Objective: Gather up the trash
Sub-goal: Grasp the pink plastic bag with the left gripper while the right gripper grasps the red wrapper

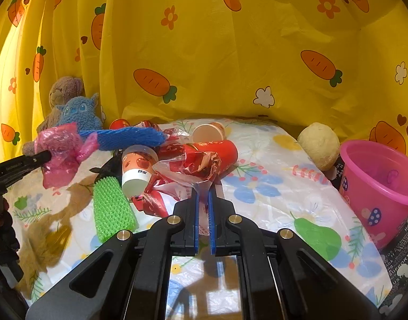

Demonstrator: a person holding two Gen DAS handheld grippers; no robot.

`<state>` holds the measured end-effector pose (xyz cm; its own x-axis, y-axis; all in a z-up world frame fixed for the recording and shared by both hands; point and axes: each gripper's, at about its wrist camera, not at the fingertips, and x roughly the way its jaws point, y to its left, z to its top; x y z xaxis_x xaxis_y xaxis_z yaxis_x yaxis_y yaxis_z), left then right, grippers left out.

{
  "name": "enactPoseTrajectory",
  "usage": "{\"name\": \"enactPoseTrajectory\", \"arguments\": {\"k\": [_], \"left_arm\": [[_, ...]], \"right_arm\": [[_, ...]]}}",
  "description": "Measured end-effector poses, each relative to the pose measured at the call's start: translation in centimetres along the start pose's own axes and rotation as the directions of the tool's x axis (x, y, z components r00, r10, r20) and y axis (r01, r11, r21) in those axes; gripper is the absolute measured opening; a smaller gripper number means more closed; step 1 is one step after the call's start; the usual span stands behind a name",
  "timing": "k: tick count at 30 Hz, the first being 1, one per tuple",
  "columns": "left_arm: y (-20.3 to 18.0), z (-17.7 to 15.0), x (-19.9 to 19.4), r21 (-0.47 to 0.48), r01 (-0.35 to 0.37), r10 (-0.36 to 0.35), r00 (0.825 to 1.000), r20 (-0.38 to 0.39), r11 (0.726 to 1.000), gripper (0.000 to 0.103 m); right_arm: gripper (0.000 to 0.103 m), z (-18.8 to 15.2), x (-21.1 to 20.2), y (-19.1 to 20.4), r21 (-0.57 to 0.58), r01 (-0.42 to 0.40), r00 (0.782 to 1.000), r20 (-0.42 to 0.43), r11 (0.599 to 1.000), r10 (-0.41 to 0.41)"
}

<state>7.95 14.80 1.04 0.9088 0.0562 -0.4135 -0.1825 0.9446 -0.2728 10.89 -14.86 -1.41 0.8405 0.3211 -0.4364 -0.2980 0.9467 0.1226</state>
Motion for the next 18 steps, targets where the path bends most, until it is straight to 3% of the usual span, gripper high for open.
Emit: {"name": "enactPoseTrajectory", "arguments": {"k": [7,18], "left_arm": [[-2.1,1.4,-5.3,0.035,0.030,-0.034,0.992,0.123,0.999,0.005],[-7.2,0.5,-6.4,0.124,0.121,-0.135,0.985,0.110,0.985,0.005]], "right_arm": [[0.007,0.7,-2.0,-0.4,0.006,0.010,0.999,0.048,1.000,-0.011],[0.007,1.1,-5.1,-1.6,0.022,0.031,0.994,0.104,0.999,-0.033]]}}
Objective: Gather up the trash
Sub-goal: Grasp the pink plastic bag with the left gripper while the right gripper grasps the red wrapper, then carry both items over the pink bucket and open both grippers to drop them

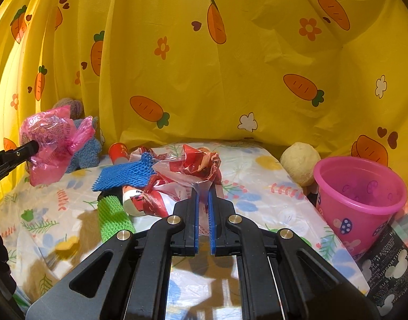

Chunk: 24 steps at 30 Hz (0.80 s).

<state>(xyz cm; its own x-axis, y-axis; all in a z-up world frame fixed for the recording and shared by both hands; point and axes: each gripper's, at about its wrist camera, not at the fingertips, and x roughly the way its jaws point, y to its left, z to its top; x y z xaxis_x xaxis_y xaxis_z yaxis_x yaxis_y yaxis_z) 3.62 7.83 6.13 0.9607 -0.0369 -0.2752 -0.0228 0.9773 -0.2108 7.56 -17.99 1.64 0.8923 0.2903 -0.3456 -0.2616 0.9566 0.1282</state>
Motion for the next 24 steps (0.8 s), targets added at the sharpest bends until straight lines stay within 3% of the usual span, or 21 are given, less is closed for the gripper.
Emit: {"name": "enactPoseTrajectory", "arguments": {"k": [14,19,24], "left_arm": [[-9.4,-0.9,3.8,0.126,0.143,-0.135,0.989,-0.067,0.982,0.005],[-13.9,-1.3,5.6,0.184,0.216,-0.202,0.975,-0.096,0.959,0.005],[-18.7,-1.6,7.5,0.223,0.307,-0.285,0.950,-0.127,0.925,0.005]], "right_arm": [[0.007,1.0,-2.4,-4.6,0.032,0.109,0.992,0.053,0.994,-0.111],[0.007,1.4,-3.3,-7.0,0.051,0.172,0.982,0.071,0.984,-0.175],[0.007,2.0,-4.0,-10.5,0.082,0.261,0.959,0.090,0.962,-0.268]]}}
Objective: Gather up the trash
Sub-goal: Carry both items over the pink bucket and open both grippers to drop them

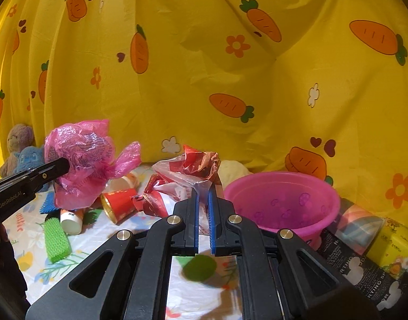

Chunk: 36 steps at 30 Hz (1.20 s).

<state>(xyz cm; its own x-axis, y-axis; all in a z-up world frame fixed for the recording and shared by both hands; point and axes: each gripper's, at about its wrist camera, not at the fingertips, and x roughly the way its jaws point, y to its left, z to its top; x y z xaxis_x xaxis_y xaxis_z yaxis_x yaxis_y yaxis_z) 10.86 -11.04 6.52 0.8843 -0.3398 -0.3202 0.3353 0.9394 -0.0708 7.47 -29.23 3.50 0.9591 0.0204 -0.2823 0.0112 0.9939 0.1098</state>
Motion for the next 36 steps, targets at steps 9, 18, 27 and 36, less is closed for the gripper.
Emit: {"name": "enactPoseTrajectory", "arguments": {"k": [9,18,27,36], "left_arm": [[-6.0,1.2,6.0,0.048,0.143,-0.143,0.990,-0.015,0.988,0.005],[-8.4,0.9,11.0,0.056,0.181,-0.178,0.983,-0.053,0.982,0.005],[-9.1,0.8,13.4,0.058,0.212,-0.208,0.976,-0.070,0.975,0.005],[-9.6,0.5,15.5,0.019,0.260,-0.257,0.962,-0.093,0.965,0.006]], "right_arm": [[0.007,1.3,1.8,-6.6,0.054,0.165,0.986,0.025,0.985,-0.166],[0.007,1.9,3.9,-9.4,0.071,0.229,0.973,0.018,0.971,-0.231],[0.007,1.6,5.6,-10.4,0.072,0.253,0.967,-0.010,0.965,-0.253],[0.007,1.7,7.0,-11.1,0.068,0.266,0.964,-0.038,0.962,-0.264]]}}
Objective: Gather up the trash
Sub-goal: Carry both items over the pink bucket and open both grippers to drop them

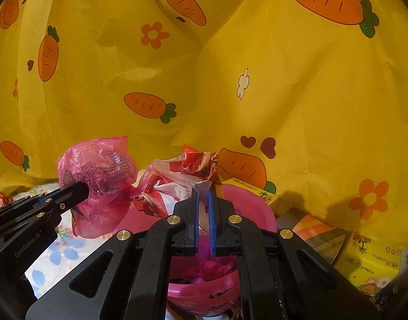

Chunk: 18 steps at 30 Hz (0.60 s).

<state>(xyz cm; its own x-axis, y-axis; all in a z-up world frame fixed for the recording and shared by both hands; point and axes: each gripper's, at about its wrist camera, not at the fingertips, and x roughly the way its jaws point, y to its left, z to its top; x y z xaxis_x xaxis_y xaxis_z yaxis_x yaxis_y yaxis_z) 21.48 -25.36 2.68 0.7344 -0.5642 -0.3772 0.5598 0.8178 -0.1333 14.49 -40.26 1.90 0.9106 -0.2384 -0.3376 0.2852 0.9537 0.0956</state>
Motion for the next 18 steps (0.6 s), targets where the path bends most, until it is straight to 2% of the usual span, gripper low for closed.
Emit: {"name": "enactPoseTrajectory", "arguments": {"k": [6,12,15,18], "left_arm": [[0.0,-0.3,1.5,-0.012,0.021,-0.021,0.999,-0.028,1.000,0.006],[-0.4,-0.8,3.4,-0.025,0.068,-0.070,0.995,-0.072,0.997,0.006],[-0.5,-1.3,4.4,-0.049,0.111,-0.116,0.987,-0.112,0.993,0.007],[-0.5,-1.9,5.0,-0.072,0.153,-0.162,0.976,-0.148,0.986,0.025]], "right_arm": [[0.007,-0.1,1.0,-0.5,0.005,0.007,1.000,-0.022,1.000,-0.007],[0.007,-0.2,2.1,-1.2,0.016,0.010,0.999,-0.041,1.000,-0.010],[0.009,-0.5,2.4,-1.7,0.029,0.005,0.999,-0.050,1.000,-0.004],[0.010,-0.6,2.9,-2.0,0.032,-0.003,0.998,-0.059,0.999,0.004]]}}
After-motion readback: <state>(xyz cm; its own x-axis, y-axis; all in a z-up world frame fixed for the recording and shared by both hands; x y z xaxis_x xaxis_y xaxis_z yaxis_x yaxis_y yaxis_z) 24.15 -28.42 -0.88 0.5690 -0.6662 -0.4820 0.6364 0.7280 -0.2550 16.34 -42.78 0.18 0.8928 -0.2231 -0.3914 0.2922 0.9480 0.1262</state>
